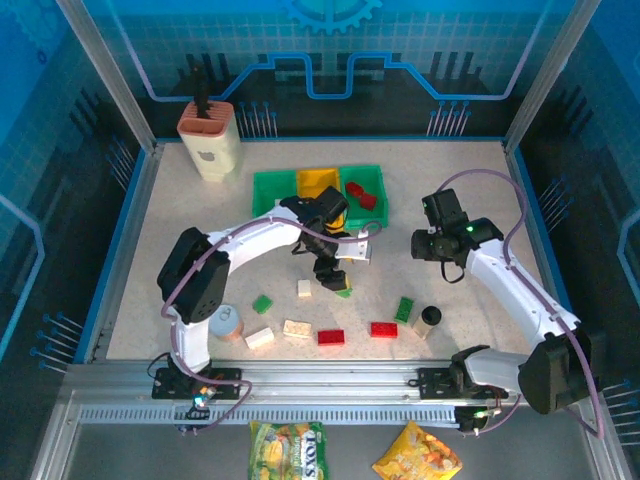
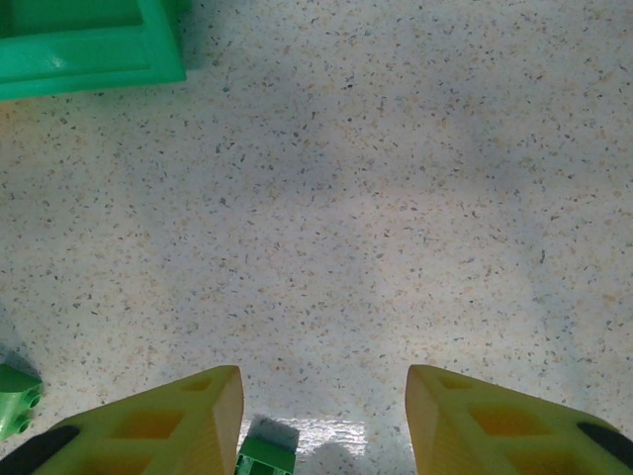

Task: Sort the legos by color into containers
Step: Pick up the lego from the center of the table.

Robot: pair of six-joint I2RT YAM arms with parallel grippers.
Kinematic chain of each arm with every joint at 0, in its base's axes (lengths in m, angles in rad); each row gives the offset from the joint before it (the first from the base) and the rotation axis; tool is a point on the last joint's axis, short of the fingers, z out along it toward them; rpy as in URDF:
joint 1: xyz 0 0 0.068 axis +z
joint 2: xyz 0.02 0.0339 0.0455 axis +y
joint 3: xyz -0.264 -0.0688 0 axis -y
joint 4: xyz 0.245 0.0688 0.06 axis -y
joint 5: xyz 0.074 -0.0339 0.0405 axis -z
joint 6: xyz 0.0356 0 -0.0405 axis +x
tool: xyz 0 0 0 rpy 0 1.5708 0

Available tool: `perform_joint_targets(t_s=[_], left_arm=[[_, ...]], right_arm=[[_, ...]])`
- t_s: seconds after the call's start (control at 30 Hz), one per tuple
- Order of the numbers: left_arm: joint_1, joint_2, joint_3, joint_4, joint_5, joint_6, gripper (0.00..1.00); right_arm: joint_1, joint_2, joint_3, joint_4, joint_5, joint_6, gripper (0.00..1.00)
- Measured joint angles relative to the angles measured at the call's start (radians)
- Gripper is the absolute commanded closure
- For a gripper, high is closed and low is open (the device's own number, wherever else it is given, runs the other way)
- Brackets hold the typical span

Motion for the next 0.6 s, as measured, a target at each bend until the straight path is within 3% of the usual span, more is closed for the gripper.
perform_joint_targets(t_s=[0.33,0.6], left_arm=[[-0.059,0.0,-0.064,0.041,-0.126,0.105,0.18],[-0.084,0.021,-0.064,0.052,-0.155,0.128,0.21]], right_arm=[[0.0,0.0,0.0,0.0,0.003,0.0,0.51],[0.0,0.0,-0.002,0.002,0.003,0.0,0.51]])
